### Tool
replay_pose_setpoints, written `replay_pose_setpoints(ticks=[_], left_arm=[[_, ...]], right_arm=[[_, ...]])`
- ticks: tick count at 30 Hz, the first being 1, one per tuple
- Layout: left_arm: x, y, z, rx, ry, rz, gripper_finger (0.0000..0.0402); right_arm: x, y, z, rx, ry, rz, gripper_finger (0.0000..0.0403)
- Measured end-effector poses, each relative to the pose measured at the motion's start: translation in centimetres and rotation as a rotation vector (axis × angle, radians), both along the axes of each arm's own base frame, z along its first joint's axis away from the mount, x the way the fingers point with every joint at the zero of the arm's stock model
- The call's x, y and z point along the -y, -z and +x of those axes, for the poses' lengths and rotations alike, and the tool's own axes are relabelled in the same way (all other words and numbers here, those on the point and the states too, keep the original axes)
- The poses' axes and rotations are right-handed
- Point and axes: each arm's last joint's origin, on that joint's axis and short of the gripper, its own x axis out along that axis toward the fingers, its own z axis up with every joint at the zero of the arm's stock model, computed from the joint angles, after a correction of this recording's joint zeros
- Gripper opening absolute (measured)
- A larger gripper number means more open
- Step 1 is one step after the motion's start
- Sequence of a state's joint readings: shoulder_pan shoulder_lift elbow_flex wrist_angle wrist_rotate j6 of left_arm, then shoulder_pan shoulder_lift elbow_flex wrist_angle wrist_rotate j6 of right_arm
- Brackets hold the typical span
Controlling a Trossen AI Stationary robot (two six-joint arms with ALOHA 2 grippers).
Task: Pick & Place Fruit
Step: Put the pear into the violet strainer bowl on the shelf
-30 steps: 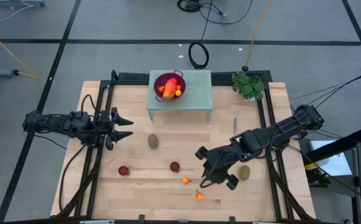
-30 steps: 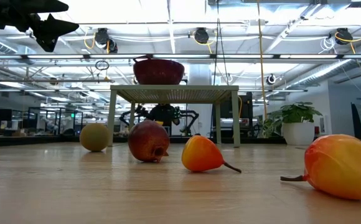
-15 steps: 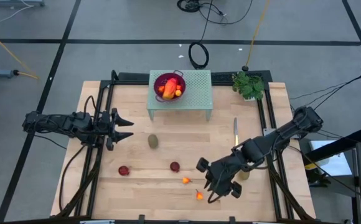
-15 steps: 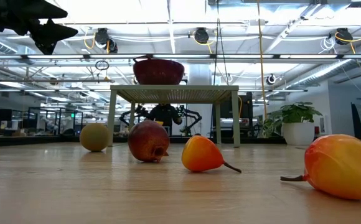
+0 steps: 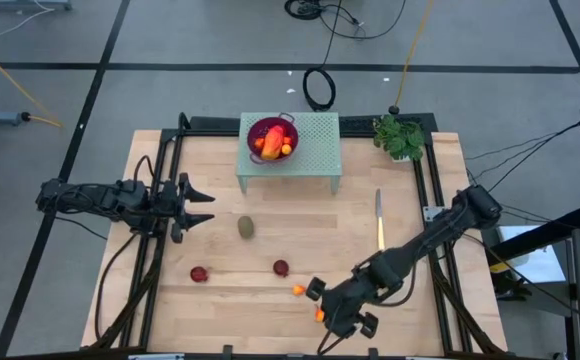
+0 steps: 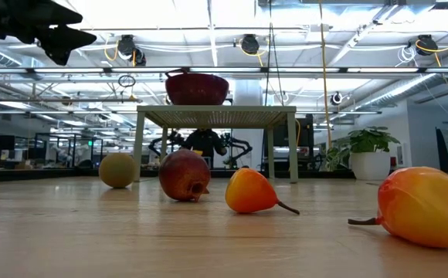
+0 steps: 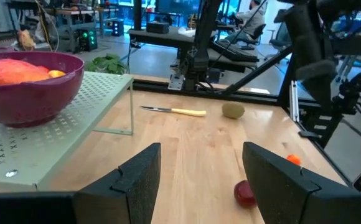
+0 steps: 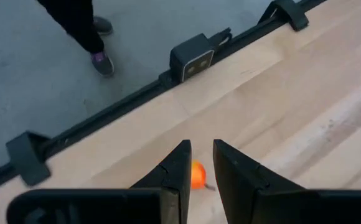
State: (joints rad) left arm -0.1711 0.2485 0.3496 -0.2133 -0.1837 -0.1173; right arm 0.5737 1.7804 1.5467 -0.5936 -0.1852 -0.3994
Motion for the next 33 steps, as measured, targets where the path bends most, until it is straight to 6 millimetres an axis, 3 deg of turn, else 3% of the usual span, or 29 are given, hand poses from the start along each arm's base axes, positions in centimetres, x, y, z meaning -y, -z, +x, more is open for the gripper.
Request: replay_pose_setpoints(ticks=[8, 15, 25, 33], left_arm=[[0.0, 0.0, 0.0, 0.0, 0.002, 0.012, 0.0228], [0.0, 0.0, 0.0, 0.0, 0.002, 0.007, 0.0228], [0.0, 0.0, 0.0, 0.0, 0.003, 0.011, 0.0228], [0.0, 0.0, 0.0, 0.0, 0.003, 0.01, 0.0228]], right_arm=[[-1.4, 3.0, 0.8, -0.062, 0.0, -0.025, 0.0071], [-1.9, 4.9, 1.2, -0.094, -0.023, -0.061, 0.0129], [-1.5, 5.5, 1.7, -0.08, -0.061, -0.1, 0.0214], [-0.6, 5.6, 2.2, -0.036, -0.123, -0.137, 0.024]])
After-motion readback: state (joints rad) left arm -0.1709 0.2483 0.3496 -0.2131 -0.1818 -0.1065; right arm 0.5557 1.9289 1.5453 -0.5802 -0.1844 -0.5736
